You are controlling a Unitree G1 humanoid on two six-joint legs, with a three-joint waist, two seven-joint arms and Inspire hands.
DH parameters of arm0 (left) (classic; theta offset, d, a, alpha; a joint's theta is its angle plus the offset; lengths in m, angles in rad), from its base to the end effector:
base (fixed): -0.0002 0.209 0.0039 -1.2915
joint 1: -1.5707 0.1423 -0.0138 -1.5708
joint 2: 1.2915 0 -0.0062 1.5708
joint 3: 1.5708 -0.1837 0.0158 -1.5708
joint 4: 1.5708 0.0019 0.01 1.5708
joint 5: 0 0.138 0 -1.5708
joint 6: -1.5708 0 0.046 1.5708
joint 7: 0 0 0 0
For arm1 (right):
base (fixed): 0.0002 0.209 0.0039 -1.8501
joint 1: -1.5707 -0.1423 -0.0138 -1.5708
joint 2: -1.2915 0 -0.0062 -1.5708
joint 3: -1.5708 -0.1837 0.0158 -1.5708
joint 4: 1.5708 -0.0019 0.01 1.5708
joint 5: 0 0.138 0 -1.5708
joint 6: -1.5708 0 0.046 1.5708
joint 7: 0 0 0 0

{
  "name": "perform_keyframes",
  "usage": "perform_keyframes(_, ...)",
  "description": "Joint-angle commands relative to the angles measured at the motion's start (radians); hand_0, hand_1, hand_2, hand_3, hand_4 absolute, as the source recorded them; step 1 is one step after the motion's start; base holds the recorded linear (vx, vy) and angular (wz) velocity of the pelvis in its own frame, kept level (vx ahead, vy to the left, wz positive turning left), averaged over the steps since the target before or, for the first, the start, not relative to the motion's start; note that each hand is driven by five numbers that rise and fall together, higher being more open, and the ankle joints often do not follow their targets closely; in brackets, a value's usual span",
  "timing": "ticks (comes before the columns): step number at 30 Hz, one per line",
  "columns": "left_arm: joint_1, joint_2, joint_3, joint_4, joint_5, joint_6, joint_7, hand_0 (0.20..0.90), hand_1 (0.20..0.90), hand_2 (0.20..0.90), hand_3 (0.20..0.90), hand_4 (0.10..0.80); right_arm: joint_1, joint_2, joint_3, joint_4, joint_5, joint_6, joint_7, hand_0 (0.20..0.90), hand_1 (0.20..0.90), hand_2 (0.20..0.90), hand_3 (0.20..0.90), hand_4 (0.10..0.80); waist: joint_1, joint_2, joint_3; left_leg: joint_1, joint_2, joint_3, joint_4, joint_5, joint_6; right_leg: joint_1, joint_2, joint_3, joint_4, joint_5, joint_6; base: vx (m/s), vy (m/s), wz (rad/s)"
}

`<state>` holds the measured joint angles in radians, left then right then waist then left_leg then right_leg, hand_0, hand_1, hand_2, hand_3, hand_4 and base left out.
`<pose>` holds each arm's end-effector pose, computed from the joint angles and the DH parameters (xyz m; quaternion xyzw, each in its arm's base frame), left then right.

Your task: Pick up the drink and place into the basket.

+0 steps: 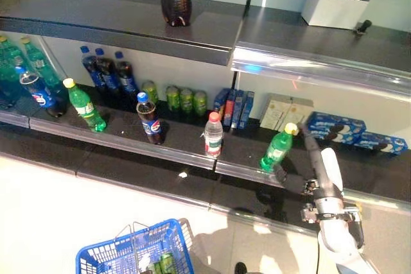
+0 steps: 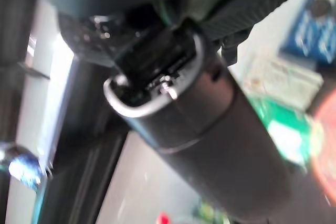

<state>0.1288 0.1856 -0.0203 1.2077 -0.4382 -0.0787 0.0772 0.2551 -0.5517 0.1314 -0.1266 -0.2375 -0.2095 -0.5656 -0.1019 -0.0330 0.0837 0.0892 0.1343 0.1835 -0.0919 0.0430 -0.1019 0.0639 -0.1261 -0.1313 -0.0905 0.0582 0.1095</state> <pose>0.0305 0.2164 -0.1216 -0.0680 0.5626 0.2209 0.7937 0.1492 -0.2201 0.0451 -0.3369 -0.1215 -0.1370 0.9236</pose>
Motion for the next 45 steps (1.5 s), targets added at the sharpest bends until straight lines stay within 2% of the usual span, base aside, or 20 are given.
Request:
perform_keyframes(1,-0.005,0.002,0.001,0.028,0.059,-0.089,-0.038,0.300,0.300,0.300,0.200,0.100,-0.068,-0.041,-0.134,-0.160,-0.050,-0.113,-0.227,0.900,0.900,0.900,0.900,0.800,0.016,-0.003,-0.022,0.047,0.064,0.044,0.005,-0.066,-0.011,-0.039,-0.079,0.011,0.016,0.026,0.086,0.000,0.000,0.00)
perform_keyframes(3,-0.001,-0.001,-0.006,0.029,0.065,-0.093,-0.042,0.300,0.300,0.300,0.200,0.100,-0.067,-0.043,-0.147,-0.153,-0.046,-0.113,-0.258,0.900,0.900,0.900,0.900,0.800,0.016,-0.002,-0.025,0.049,0.066,0.046,0.005,-0.067,-0.011,-0.039,-0.079,0.011,0.015,0.025,0.086,0.000,0.000,0.00)
perform_keyframes(8,0.006,-0.002,-0.017,0.024,0.055,-0.092,-0.037,0.300,0.300,0.300,0.200,0.100,-0.066,-0.041,-0.142,-0.118,0.019,-0.098,-0.240,0.900,0.900,0.900,0.900,0.800,0.021,-0.006,-0.028,0.049,0.069,0.045,0.010,-0.068,-0.014,-0.038,-0.079,0.007,0.017,0.024,0.084,0.004,0.001,-0.03)
perform_keyframes(12,0.005,-0.006,-0.026,0.009,0.043,-0.090,-0.028,0.300,0.300,0.300,0.200,0.100,-0.078,-0.029,-0.087,-0.065,0.123,-0.041,-0.131,0.900,0.900,0.900,0.900,0.800,0.027,-0.013,-0.012,0.038,0.064,0.040,0.057,-0.078,-0.007,-0.046,-0.075,0.009,0.049,0.010,0.070,0.014,-0.003,-0.06)
perform_keyframes(15,0.006,-0.005,-0.033,-0.003,0.025,-0.091,-0.027,0.300,0.300,0.300,0.200,0.100,-0.077,-0.030,-0.059,-0.057,0.203,-0.034,-0.079,0.900,0.900,0.900,0.900,0.800,0.029,-0.016,0.003,0.014,0.059,0.030,0.104,-0.090,0.000,-0.063,-0.072,0.011,0.091,-0.005,0.058,0.004,-0.006,-0.05)
perform_keyframes(19,-0.017,0.009,-0.073,-0.035,-0.028,-0.107,-0.031,0.300,0.300,0.300,0.200,0.100,-0.112,-0.004,-0.004,-0.010,0.400,-0.108,-0.003,0.900,0.900,0.900,0.900,0.800,0.026,-0.008,0.062,-0.057,0.051,-0.001,0.202,-0.106,0.007,-0.133,-0.066,0.023,0.203,-0.045,0.031,-0.043,0.014,-0.06)
perform_keyframes(22,-0.035,0.013,-0.107,-0.070,-0.062,-0.121,0.009,0.300,0.300,0.300,0.200,0.100,-0.154,0.032,0.028,0.043,0.450,-0.157,0.002,0.900,0.900,0.900,0.900,0.800,0.027,0.002,0.103,-0.101,0.041,-0.026,0.247,-0.112,0.009,-0.175,-0.061,0.031,0.248,-0.060,0.016,-0.061,0.027,0.01)
perform_keyframes(28,-0.093,0.023,-0.158,-0.126,-0.127,-0.117,0.030,0.300,0.300,0.300,0.200,0.100,-0.272,0.060,0.068,0.084,0.395,-0.186,-0.084,0.900,0.900,0.900,0.900,0.800,0.031,0.010,0.198,-0.221,0.027,-0.056,0.344,-0.115,0.014,-0.271,-0.056,0.036,0.318,-0.069,-0.010,-0.157,-0.002,0.06)
perform_keyframes(32,-0.112,0.022,-0.184,-0.139,-0.153,-0.129,0.019,0.300,0.300,0.300,0.200,0.100,-0.339,0.047,0.053,0.107,0.433,-0.208,-0.142,0.900,0.900,0.900,0.900,0.800,0.037,0.018,0.245,-0.288,0.027,-0.075,0.378,-0.101,0.011,-0.322,-0.053,0.030,0.349,-0.071,-0.027,-0.074,-0.012,0.05)
perform_keyframes(38,-0.153,0.024,-0.217,-0.157,-0.157,-0.126,0.025,0.300,0.300,0.300,0.200,0.100,-0.413,0.053,0.014,0.104,0.436,-0.202,-0.219,0.900,0.900,0.900,0.900,0.800,0.044,0.028,0.300,-0.360,0.010,-0.091,0.406,-0.090,0.019,-0.388,-0.050,0.029,0.378,-0.064,-0.034,-0.079,-0.013,0.00)
perform_keyframes(45,-0.190,0.021,-0.234,-0.159,-0.187,-0.142,0.016,0.300,0.300,0.300,0.200,0.100,-0.544,0.049,0.007,0.094,0.380,-0.173,-0.271,0.900,0.900,0.900,0.900,0.800,0.055,0.043,0.347,-0.405,0.008,-0.103,0.426,-0.068,0.017,-0.412,-0.046,0.024,0.386,-0.064,-0.043,-0.038,-0.003,-0.01)
